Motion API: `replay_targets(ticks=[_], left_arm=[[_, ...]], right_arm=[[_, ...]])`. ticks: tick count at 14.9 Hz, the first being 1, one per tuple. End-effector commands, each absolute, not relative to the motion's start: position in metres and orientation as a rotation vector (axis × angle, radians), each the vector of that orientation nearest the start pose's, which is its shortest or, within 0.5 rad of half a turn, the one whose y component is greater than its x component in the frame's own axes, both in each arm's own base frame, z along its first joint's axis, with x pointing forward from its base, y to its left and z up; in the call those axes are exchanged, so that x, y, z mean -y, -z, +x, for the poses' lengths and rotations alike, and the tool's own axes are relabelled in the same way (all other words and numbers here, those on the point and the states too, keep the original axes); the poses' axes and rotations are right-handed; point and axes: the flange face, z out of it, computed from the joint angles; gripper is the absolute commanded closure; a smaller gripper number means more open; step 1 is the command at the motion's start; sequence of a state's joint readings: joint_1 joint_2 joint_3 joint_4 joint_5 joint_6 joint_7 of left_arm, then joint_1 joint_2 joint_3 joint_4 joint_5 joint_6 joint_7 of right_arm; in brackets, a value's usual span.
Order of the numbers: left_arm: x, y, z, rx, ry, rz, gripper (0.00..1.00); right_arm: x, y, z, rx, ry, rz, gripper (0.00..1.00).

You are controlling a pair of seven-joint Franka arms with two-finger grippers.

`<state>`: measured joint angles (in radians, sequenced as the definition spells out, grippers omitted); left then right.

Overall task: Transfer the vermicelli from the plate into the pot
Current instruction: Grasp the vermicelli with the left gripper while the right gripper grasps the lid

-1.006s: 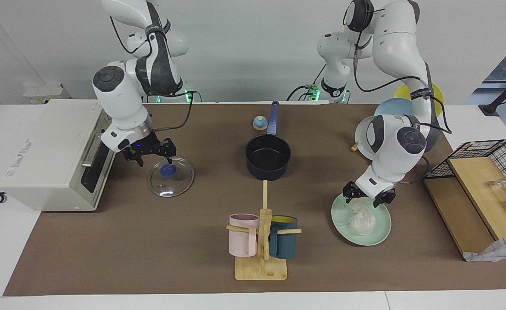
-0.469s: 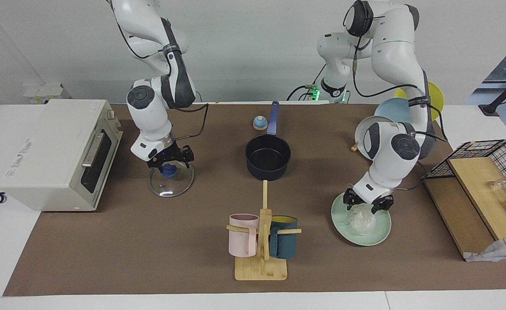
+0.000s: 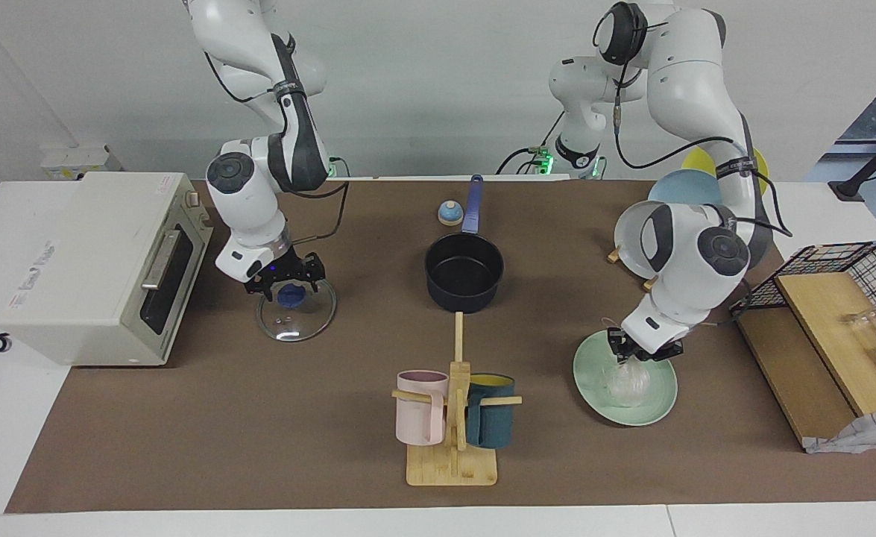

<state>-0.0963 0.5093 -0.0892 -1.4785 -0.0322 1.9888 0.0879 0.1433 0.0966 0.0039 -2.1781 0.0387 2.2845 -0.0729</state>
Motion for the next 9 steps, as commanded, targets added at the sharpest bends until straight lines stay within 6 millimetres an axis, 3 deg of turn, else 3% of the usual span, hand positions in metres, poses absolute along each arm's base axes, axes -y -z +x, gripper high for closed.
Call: replay_targets(ticks=[1,4,6,9], left_arm=[[0.127,-0.445,0.681,-0.318,-0.121,-3.282,1.0],[0.142,-0.517,0.647,-0.098,-0.159,-3.347,1.0],[0.172,-0.564,0.611,-0.101,-0.177,-3.37,1.0],[0.22,-0.586,0.561,-0.082,-0.306,-3.381,1.0]], right_arm=[[-0.078,-0.339,0.536,0.328,0.032,-3.083,0.0],[-0.078,-0.333,0.537,0.329,0.032,-3.085,0.0],[-0.076,-0.332,0.537,0.346,0.033,-3.082,0.0],[-0.071,-0.331,0.538,0.347,0.05,-3.083,0.01]])
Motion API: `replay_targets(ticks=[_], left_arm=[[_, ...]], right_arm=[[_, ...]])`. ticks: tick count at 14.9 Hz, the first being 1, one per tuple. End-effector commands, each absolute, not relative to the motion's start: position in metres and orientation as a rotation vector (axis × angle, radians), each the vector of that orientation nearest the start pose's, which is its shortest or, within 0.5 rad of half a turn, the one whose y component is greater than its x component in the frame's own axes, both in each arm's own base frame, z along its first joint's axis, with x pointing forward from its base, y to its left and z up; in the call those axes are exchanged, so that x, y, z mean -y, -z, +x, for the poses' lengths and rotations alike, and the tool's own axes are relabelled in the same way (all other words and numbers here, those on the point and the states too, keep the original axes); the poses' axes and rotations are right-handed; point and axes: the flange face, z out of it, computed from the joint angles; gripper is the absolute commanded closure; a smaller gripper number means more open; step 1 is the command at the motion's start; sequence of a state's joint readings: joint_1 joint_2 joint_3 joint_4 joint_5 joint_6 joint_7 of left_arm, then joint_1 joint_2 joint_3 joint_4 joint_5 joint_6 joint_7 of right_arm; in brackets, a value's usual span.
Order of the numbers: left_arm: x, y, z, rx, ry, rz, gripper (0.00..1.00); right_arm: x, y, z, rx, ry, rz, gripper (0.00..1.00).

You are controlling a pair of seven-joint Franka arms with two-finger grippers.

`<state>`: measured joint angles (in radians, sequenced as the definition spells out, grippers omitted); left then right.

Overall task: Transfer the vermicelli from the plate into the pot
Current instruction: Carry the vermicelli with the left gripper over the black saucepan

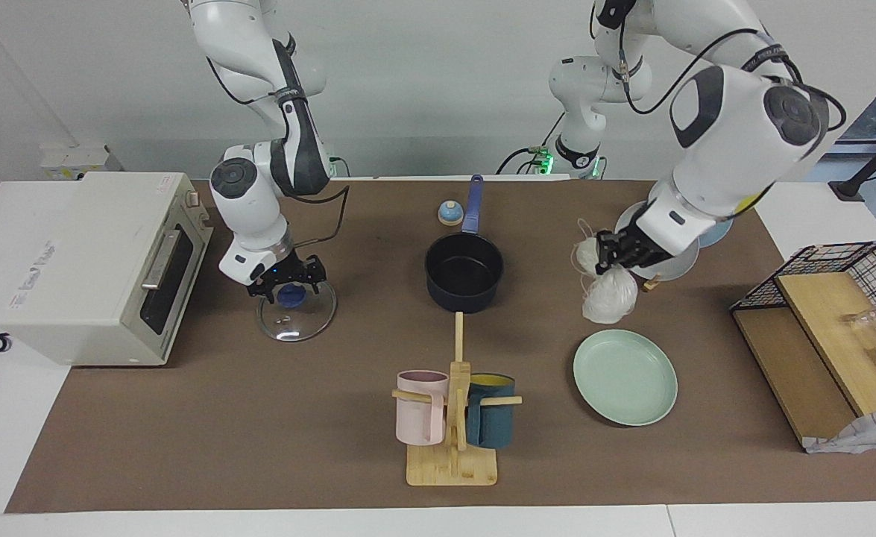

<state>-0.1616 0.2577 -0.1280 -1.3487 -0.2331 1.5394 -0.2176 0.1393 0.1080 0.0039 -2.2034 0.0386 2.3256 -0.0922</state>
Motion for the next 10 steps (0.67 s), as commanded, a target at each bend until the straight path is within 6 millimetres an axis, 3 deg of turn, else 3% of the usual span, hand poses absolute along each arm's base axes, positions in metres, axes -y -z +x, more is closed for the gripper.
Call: replay_targets(ticks=[1,3,5,7,10], left_arm=[[0.245,-0.582,0.542,-0.077,-0.344,-3.368,1.0],[0.297,-0.561,0.493,-0.058,-0.357,-3.343,1.0],[0.333,-0.521,0.454,-0.028,-0.323,-3.353,1.0],[0.359,-0.482,0.437,-0.043,-0.318,-3.344,1.0],[0.377,-0.423,0.431,-0.016,-0.282,-3.345,1.0]], right_arm=[[-0.071,-0.33,0.537,0.347,0.045,-3.083,0.04],[-0.066,-0.322,0.538,0.33,0.022,-3.086,0.07],[-0.066,-0.317,0.538,0.323,0.007,-3.087,0.1],[-0.065,-0.317,0.538,0.323,0.01,-3.087,0.16],[-0.066,-0.318,0.538,0.326,0.007,-3.086,0.27]])
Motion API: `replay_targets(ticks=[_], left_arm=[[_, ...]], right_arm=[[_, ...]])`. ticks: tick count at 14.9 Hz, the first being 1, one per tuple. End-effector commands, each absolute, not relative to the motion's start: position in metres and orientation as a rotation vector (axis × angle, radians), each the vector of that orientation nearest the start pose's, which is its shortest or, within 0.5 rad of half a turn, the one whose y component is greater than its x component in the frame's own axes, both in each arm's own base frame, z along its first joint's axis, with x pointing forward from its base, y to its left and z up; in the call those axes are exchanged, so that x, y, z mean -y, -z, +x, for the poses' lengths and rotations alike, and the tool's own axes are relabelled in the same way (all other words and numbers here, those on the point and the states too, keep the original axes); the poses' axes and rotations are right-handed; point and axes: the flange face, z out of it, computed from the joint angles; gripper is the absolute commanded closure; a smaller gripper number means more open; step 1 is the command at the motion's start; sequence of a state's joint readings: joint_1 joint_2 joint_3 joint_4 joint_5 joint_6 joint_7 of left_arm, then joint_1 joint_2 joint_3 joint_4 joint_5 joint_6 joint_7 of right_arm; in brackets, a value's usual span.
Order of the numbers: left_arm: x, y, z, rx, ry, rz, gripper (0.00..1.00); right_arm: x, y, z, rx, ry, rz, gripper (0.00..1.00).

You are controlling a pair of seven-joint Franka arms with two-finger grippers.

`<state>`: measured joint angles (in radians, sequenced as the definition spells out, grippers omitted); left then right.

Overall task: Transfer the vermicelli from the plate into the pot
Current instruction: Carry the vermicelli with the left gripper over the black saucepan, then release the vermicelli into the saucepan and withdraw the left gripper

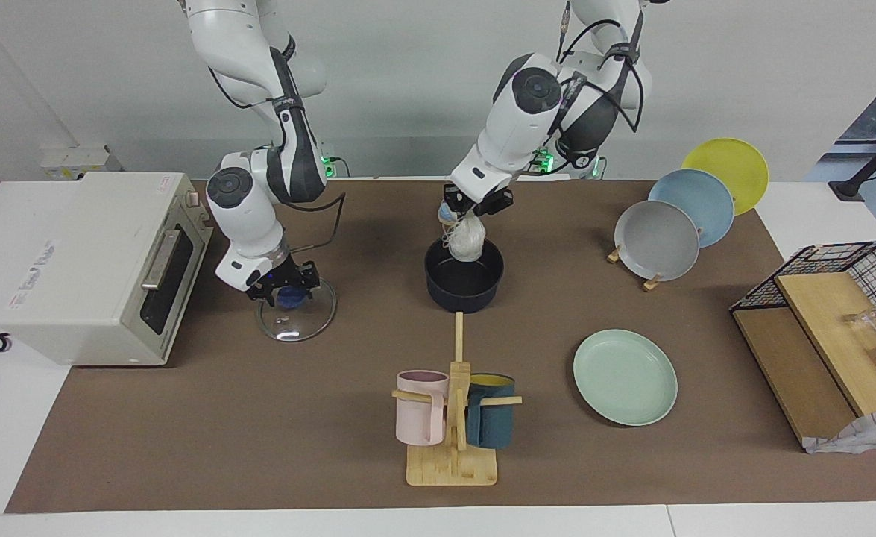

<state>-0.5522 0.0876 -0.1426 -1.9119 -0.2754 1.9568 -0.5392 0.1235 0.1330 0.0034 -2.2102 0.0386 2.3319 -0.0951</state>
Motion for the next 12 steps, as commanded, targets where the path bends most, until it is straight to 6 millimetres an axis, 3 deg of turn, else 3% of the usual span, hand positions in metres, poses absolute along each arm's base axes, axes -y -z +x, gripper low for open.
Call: replay_targets(ticks=[1,4,8,9,10,12], left_arm=[[0.376,-0.411,0.43,-0.018,-0.266,-3.347,1.0],[0.378,-0.371,0.442,0.011,-0.232,-3.352,1.0],[0.373,-0.358,0.452,-0.079,-0.199,-3.354,1.0],[0.374,-0.36,0.453,-0.114,-0.175,-3.339,0.9],[0.376,-0.364,0.453,-0.147,-0.149,-3.317,0.01],[0.361,-0.387,0.468,-0.117,-0.145,-3.314,0.0]], right_arm=[[-0.066,-0.318,0.539,0.328,0.003,-3.086,0.28],[-0.07,-0.318,0.538,0.335,-0.01,-3.085,0.36],[-0.073,-0.33,0.548,0.348,-0.026,-3.084,0.5],[-0.074,-0.334,0.552,0.352,-0.038,-3.083,0.51],[-0.075,-0.342,0.558,0.353,-0.038,-3.082,0.55],[-0.076,-0.353,0.566,0.356,0.0,-3.081,0.55]])
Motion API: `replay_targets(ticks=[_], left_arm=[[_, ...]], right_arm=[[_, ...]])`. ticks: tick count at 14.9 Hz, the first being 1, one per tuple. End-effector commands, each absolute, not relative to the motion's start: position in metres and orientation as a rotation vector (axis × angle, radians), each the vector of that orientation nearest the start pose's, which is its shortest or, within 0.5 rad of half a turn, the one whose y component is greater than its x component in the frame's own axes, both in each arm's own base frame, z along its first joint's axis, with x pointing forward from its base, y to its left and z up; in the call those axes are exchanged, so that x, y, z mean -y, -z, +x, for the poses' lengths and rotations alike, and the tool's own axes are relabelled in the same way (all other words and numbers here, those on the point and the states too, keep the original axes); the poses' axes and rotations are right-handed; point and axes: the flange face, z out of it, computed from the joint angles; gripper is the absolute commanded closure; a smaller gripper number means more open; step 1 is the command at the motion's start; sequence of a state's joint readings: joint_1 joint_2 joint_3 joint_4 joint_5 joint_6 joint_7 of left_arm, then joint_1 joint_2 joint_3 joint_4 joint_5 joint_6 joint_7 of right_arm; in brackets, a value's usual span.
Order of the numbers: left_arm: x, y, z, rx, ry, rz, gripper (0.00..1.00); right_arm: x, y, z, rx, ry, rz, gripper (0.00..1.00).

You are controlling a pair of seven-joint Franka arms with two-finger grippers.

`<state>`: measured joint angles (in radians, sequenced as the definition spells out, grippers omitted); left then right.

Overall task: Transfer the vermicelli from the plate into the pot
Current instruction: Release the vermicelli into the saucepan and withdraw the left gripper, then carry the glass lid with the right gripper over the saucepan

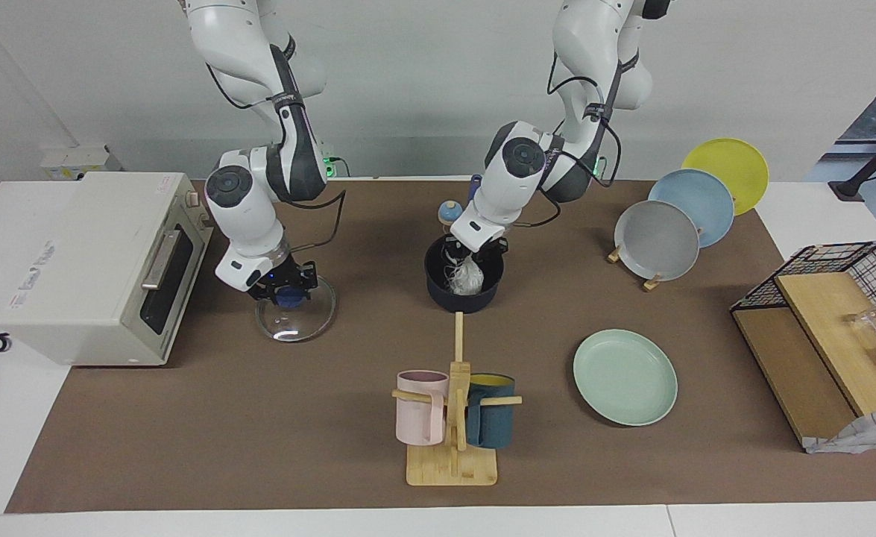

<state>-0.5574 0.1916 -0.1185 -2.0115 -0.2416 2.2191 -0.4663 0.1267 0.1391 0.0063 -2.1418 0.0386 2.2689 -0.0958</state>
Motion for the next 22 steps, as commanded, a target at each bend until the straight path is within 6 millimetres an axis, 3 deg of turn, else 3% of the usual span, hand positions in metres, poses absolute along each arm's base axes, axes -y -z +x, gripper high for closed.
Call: replay_targets(ticks=[1,2,3,4,6,8,11,13,16,18,22], left_arm=[[0.343,-0.413,0.484,-0.084,-0.147,-3.305,0.0],[0.325,-0.438,0.499,-0.072,-0.145,-3.276,0.0],[0.305,-0.459,0.513,-0.063,-0.146,-3.235,0.0],[0.285,-0.476,0.525,-0.099,-0.138,-3.208,0.0],[0.233,-0.502,0.545,-0.123,-0.116,-3.212,0.0],[0.184,-0.526,0.551,-0.109,-0.087,-3.22,0.0],[0.136,-0.557,0.551,-0.096,-0.078,-3.218,0.0],[0.122,-0.575,0.552,-0.08,-0.081,-3.188,0.0],[0.116,-0.595,0.544,-0.086,-0.068,-3.137,0.0],[0.112,-0.597,0.54,-0.077,-0.081,-3.133,0.0],[0.099,-0.599,0.54,-0.05,-0.088,-3.131,0.0]], right_arm=[[-0.078,-0.359,0.568,0.368,0.002,-3.08,0.62],[-0.08,-0.364,0.568,0.369,-0.014,-3.079,0.7],[-0.084,-0.373,0.57,0.383,-0.019,-3.077,0.88],[-0.099,-0.382,0.57,0.413,-0.046,-3.072,1.0],[-0.118,-0.397,0.571,0.394,-0.082,-3.074,1.0],[-0.143,-0.415,0.57,0.322,-0.136,-3.086,1.0],[-0.2,-0.45,0.561,0.267,-0.146,-3.093,1.0],[-0.248,-0.467,0.551,0.203,-0.127,-3.099,1.0],[-0.324,-0.468,0.52,0.188,-0.054,-3.099,1.0],[-0.345,-0.467,0.513,0.145,-0.003,-3.084,1.0],[-0.43,-0.44,0.487,0.11,0.0,-3.088,1.0]])
